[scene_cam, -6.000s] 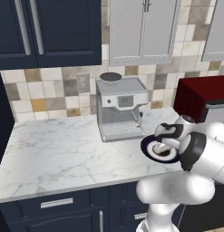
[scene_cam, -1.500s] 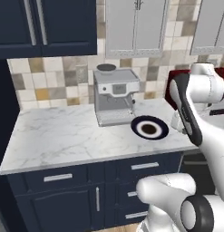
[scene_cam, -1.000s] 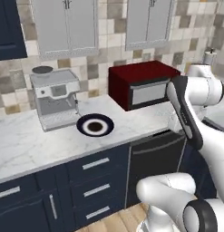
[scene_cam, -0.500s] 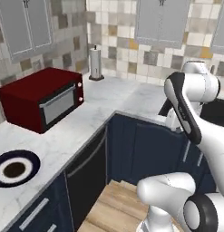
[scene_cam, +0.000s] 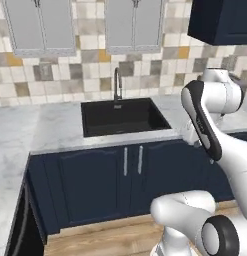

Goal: Pick up the marshmallow and place it in the cup of hot chocolate on the dining counter.

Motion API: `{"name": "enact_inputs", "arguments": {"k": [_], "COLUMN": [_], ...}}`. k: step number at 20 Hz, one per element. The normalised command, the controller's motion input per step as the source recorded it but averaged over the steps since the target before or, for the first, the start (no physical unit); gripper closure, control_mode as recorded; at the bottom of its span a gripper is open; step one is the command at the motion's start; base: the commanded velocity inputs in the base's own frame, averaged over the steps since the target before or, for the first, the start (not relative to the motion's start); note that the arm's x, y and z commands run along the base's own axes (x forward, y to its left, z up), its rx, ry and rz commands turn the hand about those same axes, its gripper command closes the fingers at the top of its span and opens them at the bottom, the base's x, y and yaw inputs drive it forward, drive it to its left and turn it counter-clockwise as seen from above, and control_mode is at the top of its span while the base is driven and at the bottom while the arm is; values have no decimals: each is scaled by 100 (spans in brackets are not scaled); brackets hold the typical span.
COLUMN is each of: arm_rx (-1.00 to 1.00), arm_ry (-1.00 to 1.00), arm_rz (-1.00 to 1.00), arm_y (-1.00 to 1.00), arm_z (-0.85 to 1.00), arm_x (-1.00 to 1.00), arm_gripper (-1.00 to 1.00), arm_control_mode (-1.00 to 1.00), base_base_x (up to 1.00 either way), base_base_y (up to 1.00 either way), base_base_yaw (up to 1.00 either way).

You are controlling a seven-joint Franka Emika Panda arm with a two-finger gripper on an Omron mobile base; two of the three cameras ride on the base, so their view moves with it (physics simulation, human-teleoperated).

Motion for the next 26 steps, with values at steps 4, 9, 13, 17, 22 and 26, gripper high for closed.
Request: {"name": "enact_inputs", "arguments": {"k": [4, 9, 13, 17, 22, 26], "arm_rx": [0, 0, 0, 0, 0, 0], "arm_ry": [0, 0, 0, 0, 0, 0], "arm_rz": [0, 0, 0, 0, 0, 0], "arm_y": [0, 0, 0, 0, 0, 0], "arm_z": [0, 0, 0, 0, 0, 0], "arm_x": [0, 0, 0, 0, 0, 0], "arm_gripper": [100, 100, 100, 100, 100, 100], "arm_control_mode": [100, 100, 100, 100, 100, 100], "base_base_x": [0, 0, 0, 0, 0, 0], "base_base_y": [0, 0, -2, 0, 8, 35], "base_base_yaw": [-92, -85, -82, -86, -82, -74]}}
